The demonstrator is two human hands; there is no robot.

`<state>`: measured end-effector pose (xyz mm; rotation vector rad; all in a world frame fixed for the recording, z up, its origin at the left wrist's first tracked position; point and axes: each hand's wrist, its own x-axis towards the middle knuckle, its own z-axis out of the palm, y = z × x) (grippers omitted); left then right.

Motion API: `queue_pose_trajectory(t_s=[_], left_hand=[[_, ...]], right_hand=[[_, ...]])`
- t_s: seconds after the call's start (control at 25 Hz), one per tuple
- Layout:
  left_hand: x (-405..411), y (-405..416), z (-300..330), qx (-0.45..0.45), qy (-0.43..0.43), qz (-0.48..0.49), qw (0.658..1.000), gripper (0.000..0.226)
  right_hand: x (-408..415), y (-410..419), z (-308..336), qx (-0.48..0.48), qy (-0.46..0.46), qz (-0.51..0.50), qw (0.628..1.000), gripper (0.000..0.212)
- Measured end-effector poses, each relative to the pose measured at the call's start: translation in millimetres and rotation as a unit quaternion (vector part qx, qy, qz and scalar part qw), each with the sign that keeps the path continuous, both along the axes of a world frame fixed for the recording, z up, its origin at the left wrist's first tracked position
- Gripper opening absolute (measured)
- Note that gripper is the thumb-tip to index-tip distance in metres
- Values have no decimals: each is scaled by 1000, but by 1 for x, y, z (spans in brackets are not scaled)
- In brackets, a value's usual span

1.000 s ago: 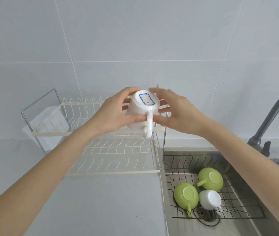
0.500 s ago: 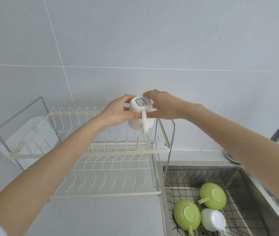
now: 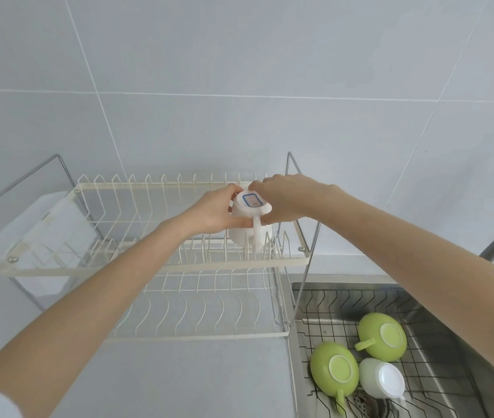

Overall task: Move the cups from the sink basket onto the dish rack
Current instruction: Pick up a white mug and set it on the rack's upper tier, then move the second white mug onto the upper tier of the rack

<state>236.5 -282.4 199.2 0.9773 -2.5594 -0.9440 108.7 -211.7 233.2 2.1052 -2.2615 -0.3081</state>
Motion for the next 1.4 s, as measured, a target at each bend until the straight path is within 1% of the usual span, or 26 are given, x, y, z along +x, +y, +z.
queue_pose_trajectory(t_s=[0.12, 0.2, 0.28, 0.36, 0.44, 0.56, 0.68, 0.8, 1.04, 1.28, 1.4], left_hand=[[2, 2, 4, 7, -29, -6, 1000, 64], [5, 4, 10, -12, -74, -12, 997, 70], [10, 11, 21, -76, -118, -14, 990, 68], [14, 25, 33, -147, -137, -10, 980, 64], [17, 45, 46, -212, -140, 1, 967, 60], [17, 81, 57, -322, -135, 15, 937, 58], [10, 112, 60, -379, -134, 24, 915, 60], [-5, 141, 59, -386, -137, 14, 912, 62], [-47, 186, 40, -383, -147, -8, 912, 63], [-94, 216, -1, -353, -175, -30, 918, 64], [-116, 230, -30, -318, -196, -42, 927, 64]], right_hand=[[0, 2, 2, 11, 16, 4, 1000, 55], [2, 7, 6, 10, 4, 3, 1000, 53], [4, 20, 14, -3, -25, 6, 1000, 54], [4, 41, 21, -28, -41, 14, 999, 58], [3, 66, 27, -58, -37, 18, 997, 61], [-2, 104, 30, -94, -34, 7, 995, 64], [-11, 136, 29, -130, -43, -10, 991, 64], [-26, 164, 26, -130, -52, -28, 990, 64], [-69, 208, 4, -100, -50, -51, 992, 68], [-122, 243, -39, -67, -72, -82, 992, 67], [-145, 259, -69, -38, -98, -92, 990, 67]])
